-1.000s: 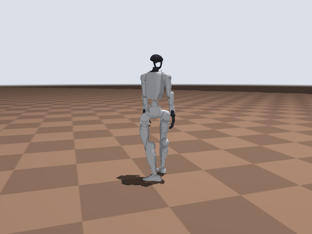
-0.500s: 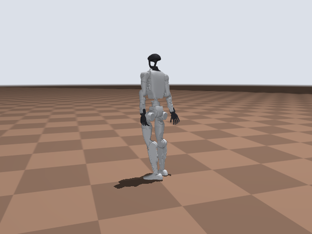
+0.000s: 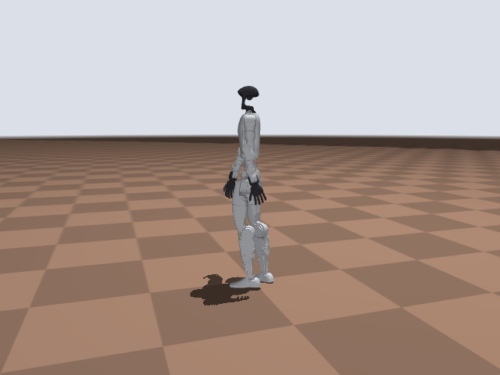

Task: Upper body actions

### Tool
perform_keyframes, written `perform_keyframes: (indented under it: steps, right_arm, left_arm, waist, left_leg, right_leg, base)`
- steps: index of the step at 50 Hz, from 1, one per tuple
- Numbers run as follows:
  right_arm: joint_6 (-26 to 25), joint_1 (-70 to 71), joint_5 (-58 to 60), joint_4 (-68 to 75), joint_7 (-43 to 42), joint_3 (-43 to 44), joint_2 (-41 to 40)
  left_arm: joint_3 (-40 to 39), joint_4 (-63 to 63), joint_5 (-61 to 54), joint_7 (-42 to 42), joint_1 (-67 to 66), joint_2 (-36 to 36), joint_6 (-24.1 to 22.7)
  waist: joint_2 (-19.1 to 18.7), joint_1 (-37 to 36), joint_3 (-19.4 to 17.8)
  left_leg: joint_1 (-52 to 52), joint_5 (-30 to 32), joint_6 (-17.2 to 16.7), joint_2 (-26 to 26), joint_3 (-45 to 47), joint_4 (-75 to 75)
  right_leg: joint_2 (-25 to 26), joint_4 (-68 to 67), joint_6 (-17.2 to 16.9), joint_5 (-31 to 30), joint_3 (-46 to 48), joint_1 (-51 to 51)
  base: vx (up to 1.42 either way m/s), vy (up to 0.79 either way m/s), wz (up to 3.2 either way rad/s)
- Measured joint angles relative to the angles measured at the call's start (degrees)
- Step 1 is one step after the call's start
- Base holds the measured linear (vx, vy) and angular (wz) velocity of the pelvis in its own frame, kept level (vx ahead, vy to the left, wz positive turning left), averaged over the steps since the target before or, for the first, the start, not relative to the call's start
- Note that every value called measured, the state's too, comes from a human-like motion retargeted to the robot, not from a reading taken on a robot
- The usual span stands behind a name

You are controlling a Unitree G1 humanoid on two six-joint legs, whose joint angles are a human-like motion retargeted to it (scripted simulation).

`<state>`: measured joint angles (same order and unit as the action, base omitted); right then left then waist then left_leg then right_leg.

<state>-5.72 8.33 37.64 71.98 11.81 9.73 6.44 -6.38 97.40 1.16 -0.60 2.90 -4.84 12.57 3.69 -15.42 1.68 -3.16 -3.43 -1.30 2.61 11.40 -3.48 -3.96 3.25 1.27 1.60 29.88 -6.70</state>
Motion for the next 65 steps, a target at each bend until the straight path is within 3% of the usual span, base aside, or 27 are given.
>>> perform_keyframes:
  steps: [6, 10, 20, 30, 35, 40, 45, 50, 57, 65]
  right_arm:
    - [2.9, -1.1, 0.8, -4.6, 4.7, -4.6, -3.3]
    - [3.2, -2.5, 5.4, -1.7, 4.2, -6.6, -3.4]
    - [-5.2, -5.4, 10.0, 16.5, -2.3, -3.3, 0.6]
    - [-4.9, -12.5, 3.5, 15.6, -6.3, 7.4, 4.9]
    - [-2.7, -14.4, 4.1, 15.6, -4.5, 11.6, 6.6]
    - [-2.4, -17.7, 2.8, 17.5, -7.2, 14.5, 7.9]
    - [-3.9, -21.2, -2.9, 22.4, -10.4, 16.0, 8.1]
    - [-4.4, -21.0, -9.1, 25.4, -14.9, 12.3, 6.7]
    - [-6.3, -8.2, -12.8, 25.4, -16.8, 0.2, 3.9]
    - [-0.8, 13.4, -10.7, 7.5, -1.1, -6.5, -4.0]
  left_arm:
    - [0.8, -1.3, -2.3, -8.4, -1.6, 3.5, -1.6]
    - [1.8, -2.9, -2.0, -12.2, -1.9, 4.1, -2.7]
    - [4.4, -4.5, 3.6, -3.6, 0.3, 1.2, -0.4]
    - [3.9, 0.0, -1.4, 0.7, 1.5, 0.4, 0.2]
    - [13.8, 0.0, 1.3, 2.9, 5.8, -1.1, 8.5]
    - [15.3, 0.0, 4.9, 0.4, 17.3, -1.6, 2.8]
    - [13.6, -9.6, 2.8, 0.8, 25.0, 0.9, -0.1]
    - [12.1, -12.6, -1.1, -0.6, 29.0, 4.2, -8.6]
    - [11.8, -8.6, -1.9, -1.9, 20.8, 5.8, -8.1]
    - [2.8, 0.0, -0.3, 1.0, -4.7, 1.8, 1.0]
  waist:
    - [1.0, -0.9, -0.2]
    - [0.1, -0.9, 0.7]
    - [-2.2, 6.2, 2.3]
    - [-4.0, 11.6, 1.4]
    - [-4.4, 14.9, -1.4]
    - [-4.0, 15.6, -2.7]
    - [-3.6, 13.7, -2.2]
    - [-4.2, 12.7, -1.3]
    - [-5.1, 9.9, -0.7]
    - [-6.8, 9.0, -2.5]
  left_leg:
    - [-2.6, 0.0, -3.0, -2.7, 2.2, -3.5]
    - [-1.6, 0.0, -2.0, -2.4, 3.8, -2.2]
    - [0.2, -0.5, -1.0, -1.8, 3.6, -0.2]
    - [1.5, -0.8, -0.9, -3.0, 8.1, 0.5]
    - [2.6, -0.5, -0.7, -3.6, 8.6, 0.1]
    - [2.4, 0.2, -0.5, -3.5, 8.1, 0.1]
    - [1.0, 0.9, -0.5, -3.0, 6.4, -0.2]
    - [-0.6, 1.6, -0.4, -2.5, 3.7, -0.7]
    - [-0.1, 1.7, -0.4, -2.1, 3.4, -0.4]
    - [3.0, 0.9, -0.8, -3.1, 8.1, 1.0]
  right_leg:
    - [-1.7, -0.2, -0.1, -0.2, -2.5, 0.3]
    - [-0.8, -0.3, 0.3, -0.3, -4.0, 1.0]
    - [0.5, -0.3, 0.6, -0.8, -4.0, 2.0]
    - [1.1, -0.9, 0.9, -2.5, -8.9, 4.2]
    - [1.4, -1.1, 0.8, -3.0, -9.5, 3.2]
    - [1.0, -1.2, 0.4, -3.3, -9.1, 2.9]
    - [0.5, -1.0, 0.1, -3.2, -7.5, 2.8]
    - [0.1, -0.7, -0.3, -2.7, -4.8, 2.4]
    - [-0.2, -1.0, 0.0, -2.8, -4.5, 2.5]
    - [0.7, -2.1, 1.0, -4.0, -9.4, 4.5]
  base:
    - [0.02, 0.00, -0.33]
    - [0.04, 0.01, -0.25]
    - [0.02, 0.01, -0.04]
    - [0.01, 0.01, -0.42]
    - [-0.09, -0.03, -0.14]
    - [-0.13, 0.02, 0.09]
    - [-0.07, 0.01, 0.30]
    - [-0.05, 0.04, 0.46]
    - [-0.01, 0.00, 0.05]
    - [0.01, 0.01, -0.53]
